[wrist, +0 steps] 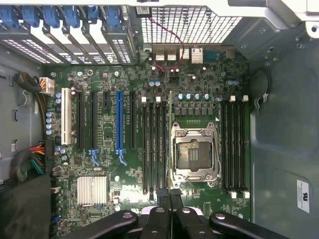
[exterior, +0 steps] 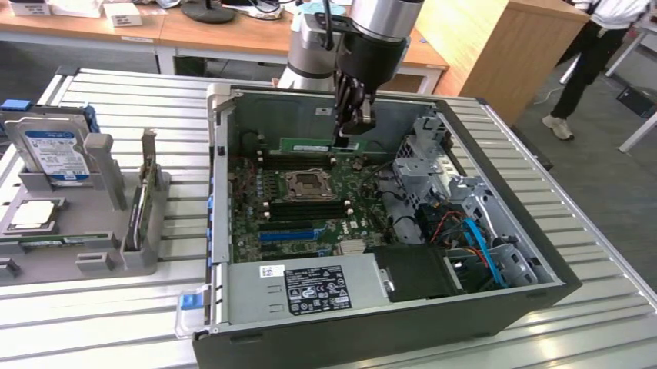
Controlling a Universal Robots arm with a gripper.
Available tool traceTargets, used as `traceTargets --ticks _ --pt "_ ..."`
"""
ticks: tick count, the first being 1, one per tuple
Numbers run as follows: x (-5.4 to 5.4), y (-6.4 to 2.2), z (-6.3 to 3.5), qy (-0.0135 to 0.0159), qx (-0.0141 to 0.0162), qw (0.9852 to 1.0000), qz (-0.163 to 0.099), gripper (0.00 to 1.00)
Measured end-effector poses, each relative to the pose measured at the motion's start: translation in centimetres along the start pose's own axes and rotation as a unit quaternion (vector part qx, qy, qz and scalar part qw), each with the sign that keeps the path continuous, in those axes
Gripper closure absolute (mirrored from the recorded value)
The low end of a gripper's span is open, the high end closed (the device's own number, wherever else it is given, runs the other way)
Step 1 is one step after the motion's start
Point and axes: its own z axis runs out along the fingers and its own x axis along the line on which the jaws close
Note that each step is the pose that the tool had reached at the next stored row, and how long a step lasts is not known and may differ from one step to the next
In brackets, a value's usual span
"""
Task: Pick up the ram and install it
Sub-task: 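Pick up the ram and move it above insertion slot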
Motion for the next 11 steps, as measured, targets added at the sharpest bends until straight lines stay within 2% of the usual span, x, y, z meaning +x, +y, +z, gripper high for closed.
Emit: traceTargets --ticks 11 --pt "0.27 -0.02 0.25 0.0 0.0 1.0 0.0 0.88"
